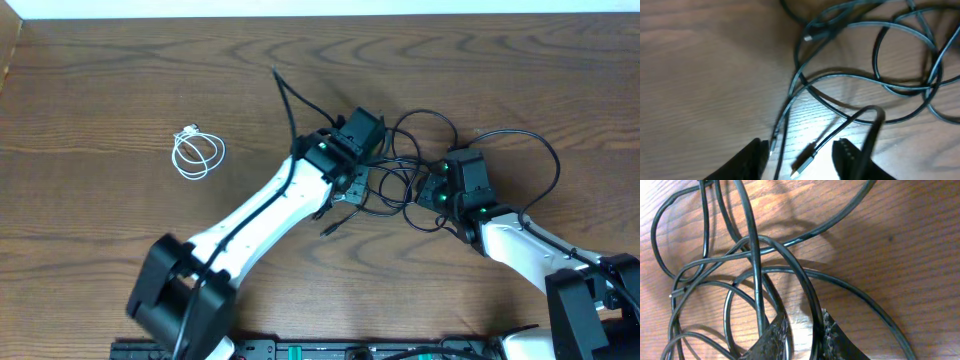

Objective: Untangle cables

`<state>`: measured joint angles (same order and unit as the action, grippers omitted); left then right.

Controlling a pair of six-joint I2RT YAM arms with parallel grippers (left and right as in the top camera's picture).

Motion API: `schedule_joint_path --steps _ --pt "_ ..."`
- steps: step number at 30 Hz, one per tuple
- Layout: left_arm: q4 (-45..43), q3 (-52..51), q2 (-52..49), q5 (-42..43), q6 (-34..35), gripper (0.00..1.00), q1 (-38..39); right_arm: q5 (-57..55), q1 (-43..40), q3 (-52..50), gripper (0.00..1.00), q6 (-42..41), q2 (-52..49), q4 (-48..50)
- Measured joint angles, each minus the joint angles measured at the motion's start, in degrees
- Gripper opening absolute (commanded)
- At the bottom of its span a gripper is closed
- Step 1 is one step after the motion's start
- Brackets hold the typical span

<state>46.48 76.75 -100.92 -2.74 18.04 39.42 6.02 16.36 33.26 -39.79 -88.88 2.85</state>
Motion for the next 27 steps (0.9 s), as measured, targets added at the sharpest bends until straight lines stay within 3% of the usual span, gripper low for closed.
schedule_joint_path --steps 7,14,17,24,27 --pt "-0.48 0.0 -4.59 6.95 -1.9 0.45 0.02 0.52 0.0 0.0 0.2 0.22 0.0 0.0" --pt "-0.5 0.0 -6.25 15.28 -8.74 0.46 0.02 0.68 0.0 0.0 0.21 0.39 0.0 0.0" --pt "-1.11 0.0 -6.25 16.68 -10.12 0.57 0.02 0.7 0.0 0.0 0.22 0.39 0.0 0.02" --pt "-8.94 0.15 -6.25 17.7 -11.06 0.61 0.0 2.73 0.0 -0.02 0.29 0.68 0.0 1.95" --pt "-14.16 0.42 -6.25 17.64 -11.02 0.61 0.0 3.32 0.0 -0.02 0.39 1.73 0.0 2.27"
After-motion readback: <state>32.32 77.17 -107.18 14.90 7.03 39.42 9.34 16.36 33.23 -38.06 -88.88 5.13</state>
